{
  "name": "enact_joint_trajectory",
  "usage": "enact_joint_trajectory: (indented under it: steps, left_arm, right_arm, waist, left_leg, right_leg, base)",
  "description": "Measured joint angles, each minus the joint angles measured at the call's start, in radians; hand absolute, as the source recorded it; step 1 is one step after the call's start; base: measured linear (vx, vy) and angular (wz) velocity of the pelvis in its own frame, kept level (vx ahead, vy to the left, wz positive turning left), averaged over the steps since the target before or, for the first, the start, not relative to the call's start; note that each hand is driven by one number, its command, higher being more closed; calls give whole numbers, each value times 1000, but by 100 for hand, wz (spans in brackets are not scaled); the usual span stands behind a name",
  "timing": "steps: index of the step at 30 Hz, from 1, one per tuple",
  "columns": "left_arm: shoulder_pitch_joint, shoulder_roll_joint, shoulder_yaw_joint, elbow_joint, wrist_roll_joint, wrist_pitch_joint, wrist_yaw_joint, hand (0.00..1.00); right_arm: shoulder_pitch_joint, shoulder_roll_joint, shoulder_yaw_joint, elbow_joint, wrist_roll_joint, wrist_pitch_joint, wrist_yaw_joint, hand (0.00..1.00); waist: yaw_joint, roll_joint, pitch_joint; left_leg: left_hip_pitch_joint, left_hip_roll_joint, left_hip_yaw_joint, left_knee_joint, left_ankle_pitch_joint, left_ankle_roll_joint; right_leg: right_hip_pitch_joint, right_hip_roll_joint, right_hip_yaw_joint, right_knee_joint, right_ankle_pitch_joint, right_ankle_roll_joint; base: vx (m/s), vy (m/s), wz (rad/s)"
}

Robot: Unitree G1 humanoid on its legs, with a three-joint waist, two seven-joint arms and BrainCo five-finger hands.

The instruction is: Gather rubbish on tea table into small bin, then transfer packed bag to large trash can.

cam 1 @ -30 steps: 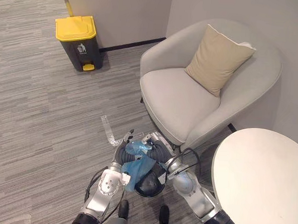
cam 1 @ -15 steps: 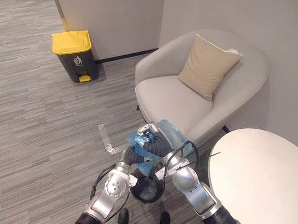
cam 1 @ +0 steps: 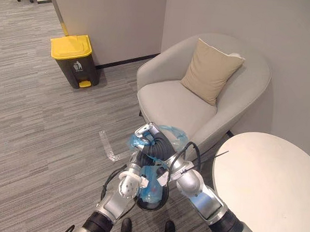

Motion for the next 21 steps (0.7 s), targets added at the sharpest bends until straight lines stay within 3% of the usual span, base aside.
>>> enact_joint_trajectory:
  steps: [12,13,21]
  left_arm:
    - [-25,-15,-19,37,-23,17,25,100]
    - [-25,-18,-19,36,-28,17,25,100]
    - [-25,-18,2,22,-66,18,25,100]
  right_arm:
    - [-2,31,22,0,33,0,1,100]
    - [-2,37,23,0,33,0,2,0]
    - [6,39,22,0,-11,-22,1,0]
  waist:
    - [-6,0,0]
    - [-6,0,0]
    - [-8,0,0]
  left_leg:
    - [0,3,2,0,0,0]
    - [0,4,2,0,0,0]
    - [0,4,3,0,0,0]
  right_leg:
    - [2,5,2,-8,3,-4]
    - [2,5,2,-8,3,-4]
    - [2,4,4,-8,3,-4]
  base:
    - [0,0,0]
    - [0,0,0]
    - [0,0,0]
